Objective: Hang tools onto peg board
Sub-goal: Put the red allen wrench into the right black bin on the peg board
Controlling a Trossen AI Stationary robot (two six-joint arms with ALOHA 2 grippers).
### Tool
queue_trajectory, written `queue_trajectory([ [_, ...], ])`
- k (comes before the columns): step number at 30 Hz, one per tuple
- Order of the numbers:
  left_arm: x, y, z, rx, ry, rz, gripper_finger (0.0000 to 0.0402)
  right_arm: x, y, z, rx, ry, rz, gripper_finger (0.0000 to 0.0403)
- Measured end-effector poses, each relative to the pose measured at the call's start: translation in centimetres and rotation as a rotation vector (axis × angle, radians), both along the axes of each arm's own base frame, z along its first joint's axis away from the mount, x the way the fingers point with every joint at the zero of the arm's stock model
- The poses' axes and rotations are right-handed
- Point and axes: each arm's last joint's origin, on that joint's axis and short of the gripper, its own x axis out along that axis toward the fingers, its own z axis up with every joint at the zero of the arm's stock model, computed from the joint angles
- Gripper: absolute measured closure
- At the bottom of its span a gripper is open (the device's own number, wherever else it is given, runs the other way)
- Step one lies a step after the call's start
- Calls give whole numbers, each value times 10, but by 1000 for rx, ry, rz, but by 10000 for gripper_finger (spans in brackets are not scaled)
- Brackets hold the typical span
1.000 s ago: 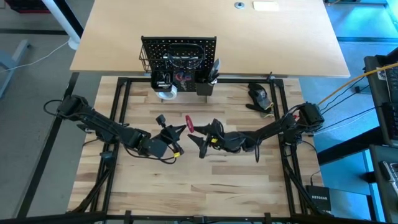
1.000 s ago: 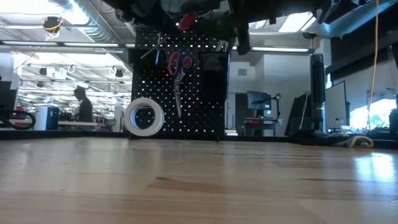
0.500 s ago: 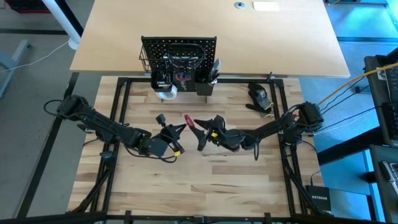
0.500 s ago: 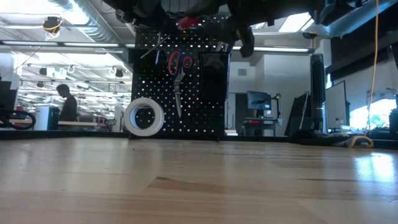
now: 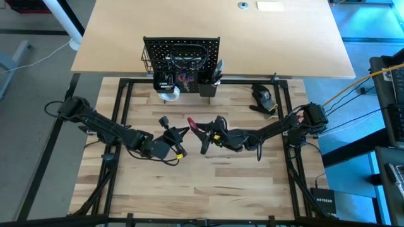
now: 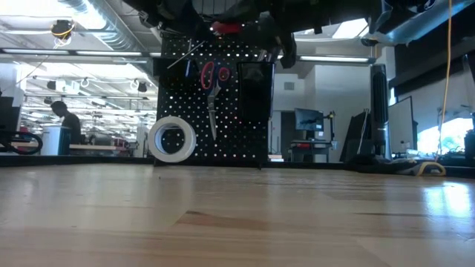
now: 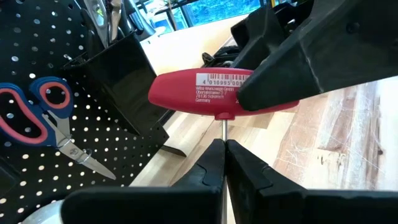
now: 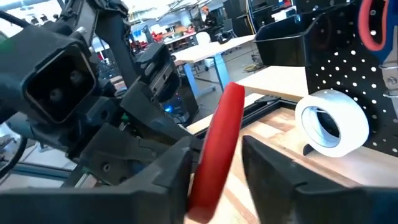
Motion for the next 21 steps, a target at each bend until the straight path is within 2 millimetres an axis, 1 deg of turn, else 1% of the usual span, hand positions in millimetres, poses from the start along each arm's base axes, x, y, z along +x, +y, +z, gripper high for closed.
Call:
queue_trajectory([
  [5,0,0,0,0,1,0,401,0,0,0,-81,32,3,342],
  [12,0,-1,0,-7,4,-16,396,1,2,2,-218,77,3,343],
  [15,0,-2,0,-2,8,-24,388,3,2,5,-241,86,0,343],
  [18,-1,-3,1,7,29,-27,369,5,3,9,-264,105,-2,343],
  [21,-3,-2,6,-19,45,-28,335,8,3,14,-290,142,0,343],
])
